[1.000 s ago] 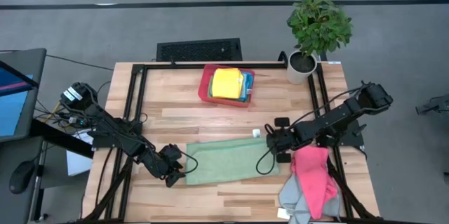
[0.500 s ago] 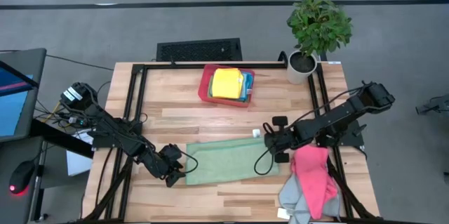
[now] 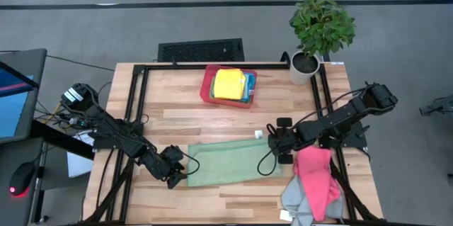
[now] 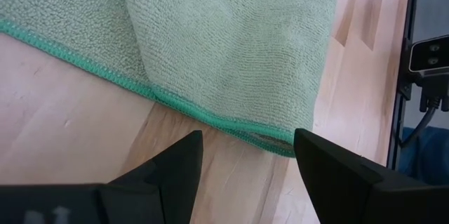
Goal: Fold microfiber towels
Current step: Fold the green microfiber cloth
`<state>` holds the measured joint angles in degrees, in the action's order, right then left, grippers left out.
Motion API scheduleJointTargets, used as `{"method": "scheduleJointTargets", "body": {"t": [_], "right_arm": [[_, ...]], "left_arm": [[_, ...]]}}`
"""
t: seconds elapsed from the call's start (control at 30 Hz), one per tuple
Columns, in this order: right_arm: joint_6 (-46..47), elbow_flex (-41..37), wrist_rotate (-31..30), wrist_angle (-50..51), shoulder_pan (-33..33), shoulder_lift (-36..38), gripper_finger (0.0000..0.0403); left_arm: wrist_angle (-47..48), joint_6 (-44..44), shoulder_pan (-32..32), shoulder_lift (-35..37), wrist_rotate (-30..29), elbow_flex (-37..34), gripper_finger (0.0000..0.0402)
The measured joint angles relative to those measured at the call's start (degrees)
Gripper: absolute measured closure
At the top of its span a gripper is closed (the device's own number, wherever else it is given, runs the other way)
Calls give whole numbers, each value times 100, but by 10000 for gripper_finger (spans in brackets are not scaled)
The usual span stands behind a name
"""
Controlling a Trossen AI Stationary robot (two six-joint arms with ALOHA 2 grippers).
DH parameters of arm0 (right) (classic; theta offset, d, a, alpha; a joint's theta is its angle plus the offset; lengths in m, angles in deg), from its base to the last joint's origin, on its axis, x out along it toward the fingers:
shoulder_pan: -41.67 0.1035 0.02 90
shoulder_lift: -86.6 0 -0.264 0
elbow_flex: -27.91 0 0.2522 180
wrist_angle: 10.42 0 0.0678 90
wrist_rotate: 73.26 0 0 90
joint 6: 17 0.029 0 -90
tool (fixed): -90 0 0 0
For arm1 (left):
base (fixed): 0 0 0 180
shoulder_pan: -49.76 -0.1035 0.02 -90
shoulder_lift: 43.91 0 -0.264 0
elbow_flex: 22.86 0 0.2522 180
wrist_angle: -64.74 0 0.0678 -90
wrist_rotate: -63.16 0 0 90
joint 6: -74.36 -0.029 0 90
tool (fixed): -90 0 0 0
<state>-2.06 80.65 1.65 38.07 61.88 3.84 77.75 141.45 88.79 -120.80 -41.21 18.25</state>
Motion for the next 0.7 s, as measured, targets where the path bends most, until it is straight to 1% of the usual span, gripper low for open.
{"method": "scheduleJointTargets", "body": {"t": [0.07,0.23,0.37,0.47,0.6,0.63,0.7], "right_arm": [[-17,-39,2,-99,-13,0,203],[134,-396,22,-510,-5,0,228],[143,-400,-22,-544,0,0,250],[75,-391,-17,-519,-13,0,289],[8,-384,127,-520,-84,-103,376],[3,-382,184,-509,-99,-104,386],[6,-359,188,-524,-131,-217,386]], "left_arm": [[0,0,0,0,0,0,184],[0,2,0,0,2,0,184],[0,1,0,0,2,0,184],[0,0,0,0,2,0,184],[0,0,0,2,-67,0,184],[0,0,0,0,-103,0,184],[0,0,-2,1,-131,0,184]]}}
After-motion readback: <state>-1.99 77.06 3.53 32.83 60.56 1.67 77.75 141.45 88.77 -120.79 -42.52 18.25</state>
